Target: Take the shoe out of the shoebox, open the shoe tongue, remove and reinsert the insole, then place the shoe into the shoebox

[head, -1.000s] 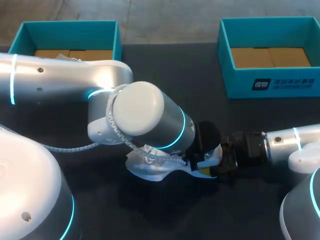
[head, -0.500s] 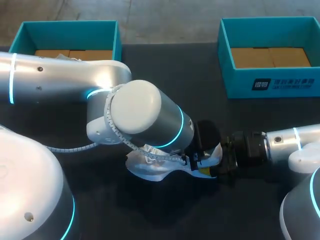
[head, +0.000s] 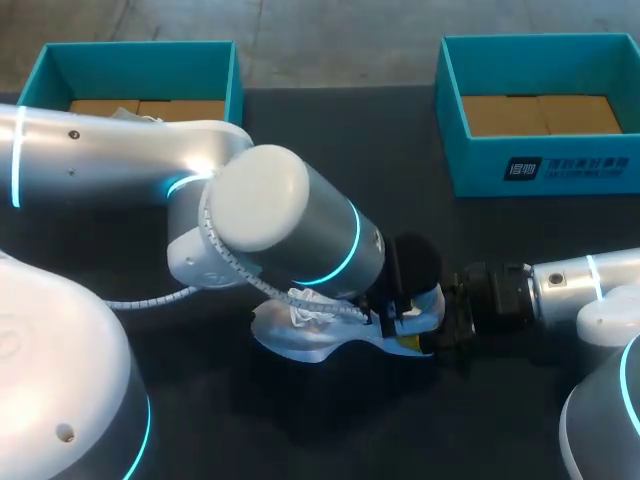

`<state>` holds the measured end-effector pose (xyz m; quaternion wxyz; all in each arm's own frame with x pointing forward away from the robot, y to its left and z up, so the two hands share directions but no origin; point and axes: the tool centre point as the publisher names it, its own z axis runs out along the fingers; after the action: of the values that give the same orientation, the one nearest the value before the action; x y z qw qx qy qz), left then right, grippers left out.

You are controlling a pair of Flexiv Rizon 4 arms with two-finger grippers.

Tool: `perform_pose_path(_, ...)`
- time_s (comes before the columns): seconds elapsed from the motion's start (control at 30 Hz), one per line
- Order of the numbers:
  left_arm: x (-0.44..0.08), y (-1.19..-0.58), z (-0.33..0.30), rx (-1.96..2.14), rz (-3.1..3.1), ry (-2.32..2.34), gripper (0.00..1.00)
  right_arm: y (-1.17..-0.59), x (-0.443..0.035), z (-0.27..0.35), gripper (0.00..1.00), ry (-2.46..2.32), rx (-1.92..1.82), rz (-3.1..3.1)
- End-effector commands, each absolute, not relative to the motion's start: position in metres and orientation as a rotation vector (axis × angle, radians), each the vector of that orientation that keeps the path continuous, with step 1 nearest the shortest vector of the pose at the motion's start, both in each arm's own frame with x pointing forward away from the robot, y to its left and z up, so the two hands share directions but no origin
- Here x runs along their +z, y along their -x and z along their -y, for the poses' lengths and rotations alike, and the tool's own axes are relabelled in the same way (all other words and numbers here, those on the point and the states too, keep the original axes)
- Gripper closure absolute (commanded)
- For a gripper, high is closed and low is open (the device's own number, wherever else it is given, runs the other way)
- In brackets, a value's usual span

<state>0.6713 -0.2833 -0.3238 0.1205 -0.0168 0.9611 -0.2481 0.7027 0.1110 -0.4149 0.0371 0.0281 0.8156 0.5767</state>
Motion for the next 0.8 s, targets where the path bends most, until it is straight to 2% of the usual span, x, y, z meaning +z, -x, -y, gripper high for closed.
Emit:
perform_pose_path(0.03, -0.318, -0.674, 0.277, -0.748, -2.819, 0.043, 1.0, -0.702, -0.415, -0.112, 1.0, -0.088, 1.765, -2.507)
perform_pose_path(0.53, -0.312, -0.674, 0.294, -0.748, -2.768, 0.07, 1.0, -0.702, -0.415, -0.112, 1.0, -0.088, 1.765, -2.507)
perform_pose_path(0.6, -0.316, -0.674, 0.294, -0.727, -2.759, 0.077, 0.77, -0.702, -0.415, -0.112, 1.0, -0.088, 1.765, -2.507)
perform_pose_path(0.63, -0.317, -0.674, 0.294, -0.724, -2.758, 0.077, 0.74, -0.702, -0.415, -0.112, 1.0, -0.088, 1.765, -2.507)
perform_pose_path(0.7, -0.319, -0.674, 0.294, -0.712, -2.754, 0.084, 0.77, -0.702, -0.415, -0.112, 1.0, -0.088, 1.765, -2.507)
perform_pose_path(0.8, -0.32, -0.677, 0.292, -0.711, -2.753, 0.092, 0.74, -0.702, -0.415, -0.112, 1.0, -0.088, 1.765, -2.507)
